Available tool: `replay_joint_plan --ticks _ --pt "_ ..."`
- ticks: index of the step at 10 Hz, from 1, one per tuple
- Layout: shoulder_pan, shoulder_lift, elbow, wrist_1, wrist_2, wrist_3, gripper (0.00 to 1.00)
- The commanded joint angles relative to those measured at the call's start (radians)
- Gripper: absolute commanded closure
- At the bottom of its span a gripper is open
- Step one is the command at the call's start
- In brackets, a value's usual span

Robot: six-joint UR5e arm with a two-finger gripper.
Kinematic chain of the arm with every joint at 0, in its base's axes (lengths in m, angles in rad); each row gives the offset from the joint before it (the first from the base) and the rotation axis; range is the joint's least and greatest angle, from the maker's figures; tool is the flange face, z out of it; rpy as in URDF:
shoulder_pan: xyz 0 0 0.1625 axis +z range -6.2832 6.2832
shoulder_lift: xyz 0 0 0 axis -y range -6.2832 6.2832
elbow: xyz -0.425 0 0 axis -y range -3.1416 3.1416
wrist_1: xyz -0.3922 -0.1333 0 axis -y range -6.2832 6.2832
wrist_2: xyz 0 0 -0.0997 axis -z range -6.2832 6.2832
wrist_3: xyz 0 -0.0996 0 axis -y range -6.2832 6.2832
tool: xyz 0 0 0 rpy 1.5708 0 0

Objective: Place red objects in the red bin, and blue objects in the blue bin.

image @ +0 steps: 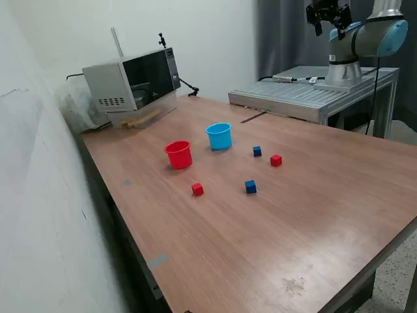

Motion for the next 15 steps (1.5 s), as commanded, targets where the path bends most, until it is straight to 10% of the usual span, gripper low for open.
replay_joint_plan --ticks 1,8,11,15 --pt "-0.001 0.0 -0.001 0.0 0.0 0.0 0.0" --pt "0.012 0.027 -0.053 -0.018 -0.043 -0.043 0.0" --pt "0.018 0.061 -0.092 -0.398 -0.049 -0.083 0.0" --pt "0.005 0.211 -0.234 -0.573 -0.02 -0.036 0.0"
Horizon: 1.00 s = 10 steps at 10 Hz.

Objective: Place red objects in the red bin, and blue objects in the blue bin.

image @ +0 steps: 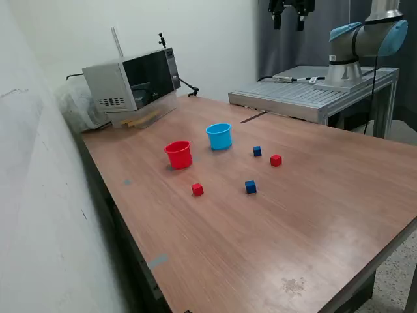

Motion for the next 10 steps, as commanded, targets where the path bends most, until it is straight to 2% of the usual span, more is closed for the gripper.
replay_joint_plan --ticks 1,2,4,6,7,9,10 --pt "-0.007 0.087 -0.027 -0.115 0.019 0.075 0.0" --pt "-0.009 0.122 -0.024 -0.158 0.019 0.126 0.0" --pt "-0.01 0.216 0.063 -0.282 0.019 0.149 0.0" --pt "-0.012 0.347 0.115 -0.358 0.019 0.169 0.0" --pt "-0.036 0.406 0.131 -0.399 0.019 0.169 0.0" --pt "-0.055 0.443 0.125 -0.424 0.019 0.177 0.0" --pt "-0.058 0.46 0.119 -0.433 0.019 0.215 0.0"
